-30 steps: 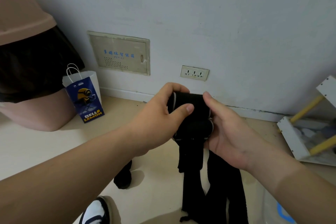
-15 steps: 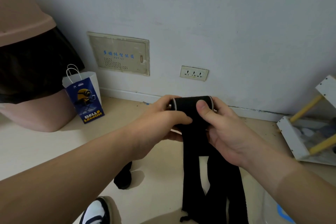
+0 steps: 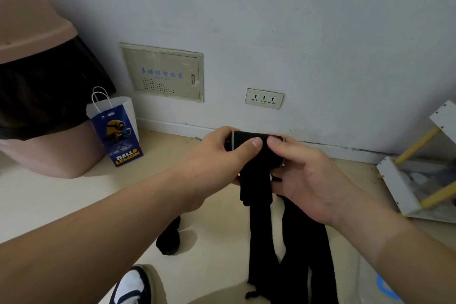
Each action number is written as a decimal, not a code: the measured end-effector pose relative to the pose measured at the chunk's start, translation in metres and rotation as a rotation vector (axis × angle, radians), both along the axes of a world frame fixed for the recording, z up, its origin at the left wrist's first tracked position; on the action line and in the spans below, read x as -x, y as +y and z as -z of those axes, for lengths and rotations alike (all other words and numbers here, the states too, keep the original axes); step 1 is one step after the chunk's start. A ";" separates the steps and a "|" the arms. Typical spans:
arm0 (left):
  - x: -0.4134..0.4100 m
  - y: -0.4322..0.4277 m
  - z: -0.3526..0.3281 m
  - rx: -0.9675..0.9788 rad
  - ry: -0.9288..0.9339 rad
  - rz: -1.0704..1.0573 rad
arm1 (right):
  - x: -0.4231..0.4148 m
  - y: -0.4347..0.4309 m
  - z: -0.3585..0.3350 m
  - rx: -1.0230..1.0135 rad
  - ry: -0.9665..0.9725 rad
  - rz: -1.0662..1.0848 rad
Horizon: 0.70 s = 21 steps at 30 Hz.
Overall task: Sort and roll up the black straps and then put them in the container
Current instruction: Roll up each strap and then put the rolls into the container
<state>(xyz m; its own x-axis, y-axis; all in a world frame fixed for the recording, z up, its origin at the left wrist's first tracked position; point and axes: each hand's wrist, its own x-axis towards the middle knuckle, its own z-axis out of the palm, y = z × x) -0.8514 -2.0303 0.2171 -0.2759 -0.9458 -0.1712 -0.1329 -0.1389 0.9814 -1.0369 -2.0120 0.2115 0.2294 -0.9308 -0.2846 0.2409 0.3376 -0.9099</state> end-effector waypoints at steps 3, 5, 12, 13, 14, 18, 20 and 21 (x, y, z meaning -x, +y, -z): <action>-0.003 -0.003 -0.002 0.041 0.001 -0.012 | -0.002 0.002 -0.001 -0.037 0.065 -0.050; -0.005 -0.004 -0.002 0.054 0.022 0.011 | -0.003 0.003 -0.003 -0.036 0.073 -0.065; -0.009 -0.002 -0.002 0.085 0.054 0.057 | -0.004 0.004 -0.006 -0.027 0.078 -0.069; -0.009 -0.002 -0.001 0.095 0.041 0.054 | -0.005 0.004 -0.006 -0.026 0.059 -0.060; -0.010 -0.002 0.000 0.107 0.023 0.050 | -0.005 0.004 -0.006 -0.026 0.040 -0.051; -0.009 0.000 -0.002 0.149 -0.041 0.066 | -0.003 0.003 -0.003 -0.051 -0.046 -0.028; -0.010 0.000 -0.002 0.183 -0.071 0.072 | -0.003 0.002 -0.003 -0.063 -0.079 -0.007; -0.010 0.000 -0.002 0.203 -0.090 0.073 | -0.003 0.002 -0.003 -0.073 -0.094 0.002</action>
<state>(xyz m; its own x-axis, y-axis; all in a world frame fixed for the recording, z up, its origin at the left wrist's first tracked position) -0.8410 -2.0305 0.2191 -0.3374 -0.9413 -0.0068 -0.2232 0.0730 0.9720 -1.0334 -2.0096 0.2146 0.2567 -0.9088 -0.3290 0.3251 0.4017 -0.8561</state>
